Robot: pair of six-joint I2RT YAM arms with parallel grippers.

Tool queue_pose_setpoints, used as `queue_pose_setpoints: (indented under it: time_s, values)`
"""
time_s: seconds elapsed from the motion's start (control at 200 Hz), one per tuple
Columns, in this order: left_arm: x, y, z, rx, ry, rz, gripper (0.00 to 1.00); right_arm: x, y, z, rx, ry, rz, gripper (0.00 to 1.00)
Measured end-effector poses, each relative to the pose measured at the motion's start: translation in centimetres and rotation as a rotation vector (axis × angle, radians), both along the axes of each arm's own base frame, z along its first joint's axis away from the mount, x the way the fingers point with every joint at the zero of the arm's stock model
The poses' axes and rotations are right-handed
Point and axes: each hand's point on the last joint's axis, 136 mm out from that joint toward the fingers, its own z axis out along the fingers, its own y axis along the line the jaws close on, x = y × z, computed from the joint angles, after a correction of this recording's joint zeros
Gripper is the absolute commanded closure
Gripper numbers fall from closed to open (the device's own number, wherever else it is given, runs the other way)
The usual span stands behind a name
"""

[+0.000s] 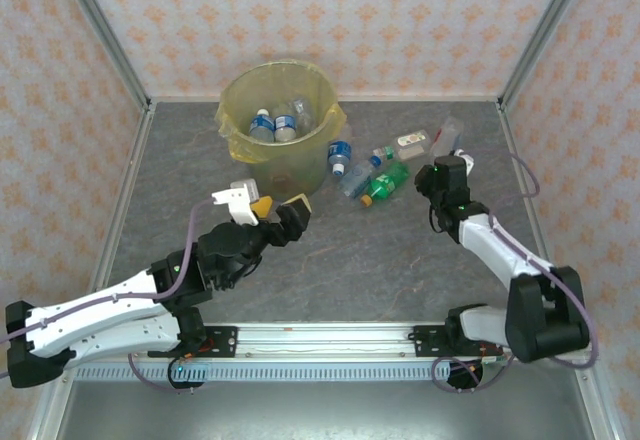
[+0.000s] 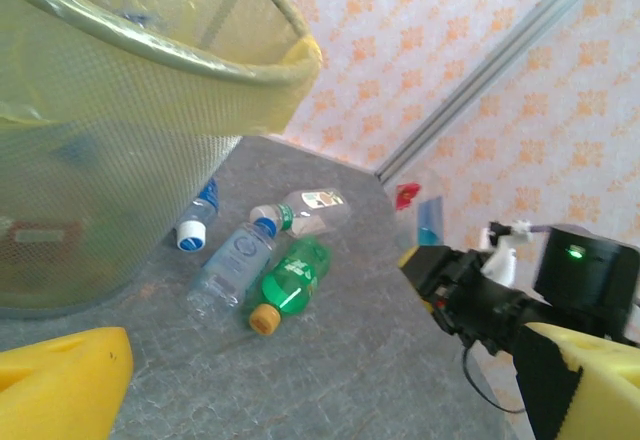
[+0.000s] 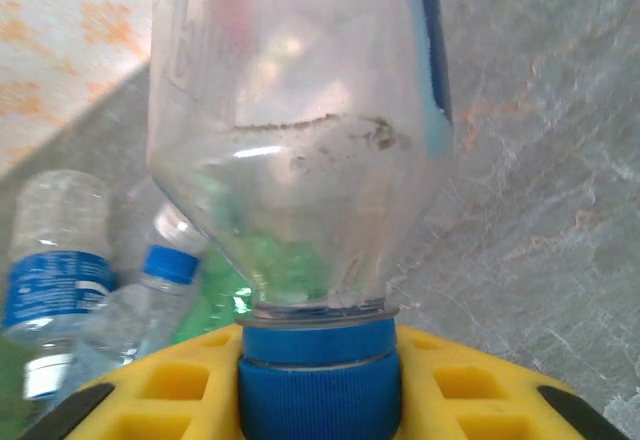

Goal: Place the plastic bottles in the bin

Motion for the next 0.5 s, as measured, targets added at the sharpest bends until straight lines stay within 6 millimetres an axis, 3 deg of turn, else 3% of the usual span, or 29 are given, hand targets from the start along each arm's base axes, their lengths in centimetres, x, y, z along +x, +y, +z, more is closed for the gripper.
queue_pose_setpoints:
  time_s: [0.18,0.495]
  values:
    - [-0.2,2.7,0.5,-0.034,-0.008,0.088,0.01,-1.0,2.5,4.7,-0.026,-0.090,0.073,0.67]
    - [-0.9,7.9,0.7,-0.107,-0.007,0.250,0.01,-2.6,12.0,14.7,-0.034,-0.272,0.322,0.69]
